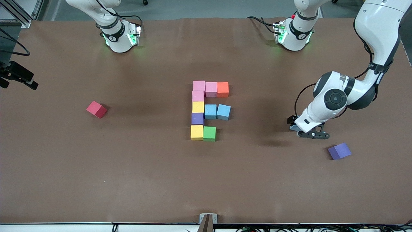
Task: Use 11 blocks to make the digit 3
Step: 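Grasp the loose cyan block with the left gripper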
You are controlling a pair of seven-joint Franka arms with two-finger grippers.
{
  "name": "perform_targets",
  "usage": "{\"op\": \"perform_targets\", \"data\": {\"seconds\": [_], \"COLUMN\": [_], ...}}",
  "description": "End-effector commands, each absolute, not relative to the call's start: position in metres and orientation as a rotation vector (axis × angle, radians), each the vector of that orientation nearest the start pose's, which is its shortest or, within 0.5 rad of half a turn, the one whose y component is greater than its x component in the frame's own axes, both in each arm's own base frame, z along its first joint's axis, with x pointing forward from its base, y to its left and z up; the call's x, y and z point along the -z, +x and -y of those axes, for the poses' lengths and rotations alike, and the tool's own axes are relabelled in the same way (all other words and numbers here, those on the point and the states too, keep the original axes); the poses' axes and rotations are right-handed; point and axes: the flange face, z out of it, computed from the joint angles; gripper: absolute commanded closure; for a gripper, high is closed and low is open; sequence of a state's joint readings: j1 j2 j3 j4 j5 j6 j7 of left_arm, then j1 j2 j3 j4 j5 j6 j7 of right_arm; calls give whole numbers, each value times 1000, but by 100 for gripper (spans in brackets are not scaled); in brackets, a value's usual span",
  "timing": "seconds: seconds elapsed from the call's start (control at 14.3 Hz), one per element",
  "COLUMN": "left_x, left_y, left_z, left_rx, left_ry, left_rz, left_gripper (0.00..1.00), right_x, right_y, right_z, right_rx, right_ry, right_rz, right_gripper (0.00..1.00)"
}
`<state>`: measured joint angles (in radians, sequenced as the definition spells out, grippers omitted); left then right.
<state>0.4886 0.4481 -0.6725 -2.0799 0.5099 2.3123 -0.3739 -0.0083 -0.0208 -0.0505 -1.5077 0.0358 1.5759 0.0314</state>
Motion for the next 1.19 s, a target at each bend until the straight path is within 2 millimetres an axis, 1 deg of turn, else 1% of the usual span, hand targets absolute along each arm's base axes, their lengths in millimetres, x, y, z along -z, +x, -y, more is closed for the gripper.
{"op": "perform_targets", "data": {"seconds": [0.0, 0.21, 0.42, 0.56, 0.63, 0.7, 0.77, 0.98, 1.12], "left_x": [-236, -227, -226, -219, -218, -213, -210, -209, -215], "left_y": [564, 563, 563, 562, 562, 562, 562, 565, 571], "left_z": [77, 77, 77, 78, 78, 80, 79, 82, 88], "left_rx": [-70, -83, -86, -104, -95, -98, -104, -85, -56], "left_ry": [-3032, -3049, -3052, -3060, -3066, -3077, -3084, -3101, -3106], "left_rz": [-242, -241, -239, -241, -240, -242, -238, -182, -85], "left_gripper": [0, 0, 0, 0, 2, 7, 15, 46, 61], "right_x": [-669, -669, -668, -668, -668, -668, -668, -668, -668], "right_y": [550, 550, 550, 550, 550, 550, 550, 550, 550], "right_z": [28, 27, 27, 27, 27, 27, 27, 27, 27], "right_rx": [148, 148, 146, 146, 146, 146, 146, 146, 144], "right_ry": [-3104, -3104, -3105, -3105, -3105, -3105, -3105, -3105, -3105], "right_rz": [-143, -141, -141, -141, -141, -141, -141, -141, -141], "right_gripper": [0, 0, 0, 0, 0, 0, 0, 0, 0]}}
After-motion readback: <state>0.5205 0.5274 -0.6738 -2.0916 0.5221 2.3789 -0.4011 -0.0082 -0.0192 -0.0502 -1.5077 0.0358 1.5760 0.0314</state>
